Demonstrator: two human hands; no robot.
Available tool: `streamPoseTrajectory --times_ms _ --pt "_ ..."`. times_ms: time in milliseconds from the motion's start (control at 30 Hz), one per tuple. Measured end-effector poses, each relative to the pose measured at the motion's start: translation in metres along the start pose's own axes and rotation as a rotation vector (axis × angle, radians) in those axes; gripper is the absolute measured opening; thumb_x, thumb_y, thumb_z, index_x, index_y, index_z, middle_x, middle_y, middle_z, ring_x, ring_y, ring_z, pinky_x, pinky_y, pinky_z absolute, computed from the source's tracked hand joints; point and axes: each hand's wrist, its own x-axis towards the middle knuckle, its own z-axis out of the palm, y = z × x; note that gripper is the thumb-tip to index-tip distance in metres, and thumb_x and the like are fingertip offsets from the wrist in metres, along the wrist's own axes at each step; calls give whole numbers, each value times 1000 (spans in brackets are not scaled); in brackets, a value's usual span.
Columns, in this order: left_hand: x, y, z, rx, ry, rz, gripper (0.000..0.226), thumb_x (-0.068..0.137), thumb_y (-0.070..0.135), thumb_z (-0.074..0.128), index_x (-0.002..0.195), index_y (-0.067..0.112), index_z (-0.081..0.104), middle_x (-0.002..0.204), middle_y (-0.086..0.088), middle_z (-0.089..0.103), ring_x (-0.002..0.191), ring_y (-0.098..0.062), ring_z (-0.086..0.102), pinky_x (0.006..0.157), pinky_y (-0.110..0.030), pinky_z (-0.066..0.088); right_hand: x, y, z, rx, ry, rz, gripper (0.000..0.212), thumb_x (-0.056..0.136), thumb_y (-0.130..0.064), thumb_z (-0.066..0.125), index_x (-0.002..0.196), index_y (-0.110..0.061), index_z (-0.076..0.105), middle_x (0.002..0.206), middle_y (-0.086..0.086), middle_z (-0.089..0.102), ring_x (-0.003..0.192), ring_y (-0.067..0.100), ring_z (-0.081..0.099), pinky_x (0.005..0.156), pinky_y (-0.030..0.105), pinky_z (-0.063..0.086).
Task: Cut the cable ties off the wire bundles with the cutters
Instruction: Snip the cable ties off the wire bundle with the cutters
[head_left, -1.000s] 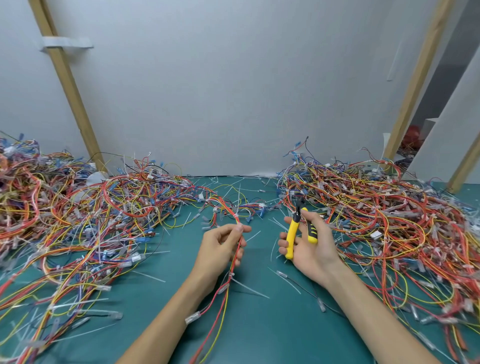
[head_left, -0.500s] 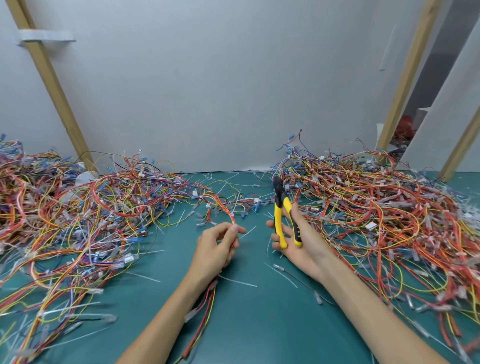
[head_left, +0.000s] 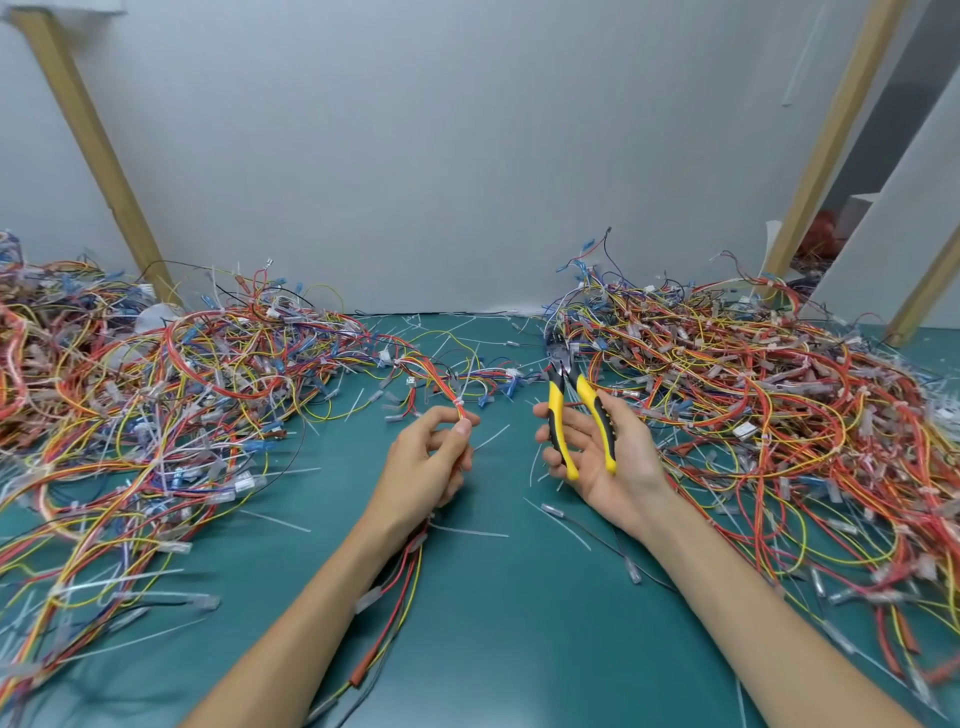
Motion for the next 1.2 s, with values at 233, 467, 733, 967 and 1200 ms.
streamPoseTrajectory --times_ms 233,467,733,967,1200 --pt "-3 0 1 84 -9 11 12 101 19 49 104 12 58 78 1 71 42 -17 53 37 -22 39 0 2 3 9 -30 32 71 88 -59 45 118 2 65 97 20 67 78 30 67 68 35 56" --pt "-7 -1 5 141 72 56 10 97 18 57 99 10 63 75 -3 69 59 -22 70 51 -28 54 -4 1 2 88 -30 27 72 90 -59 42 122 3 62 111 29 65 96 37 67 79 42 57" --pt "-9 0 3 166 124 126 13 95 13 59 106 10 66 90 2 75 60 -20 71 58 -35 60 -5 0 4 34 -72 42 74 88 -57 44 125 5 59 106 28 65 92 38 66 83 43 54" --pt "-7 2 -1 178 237 147 3 92 16 65 93 14 67 88 9 76 47 -18 65 43 -23 49 -8 0 10 -157 -133 -4 55 83 -45 59 116 -1 64 92 19 67 82 33 66 78 40 55" --pt "-4 2 -8 124 203 77 4 90 16 67 92 12 68 85 7 76 50 -20 68 45 -25 50 -12 6 14 -1098 197 -476 29 71 -54 74 89 -32 70 76 -9 71 69 1 64 63 12 46"
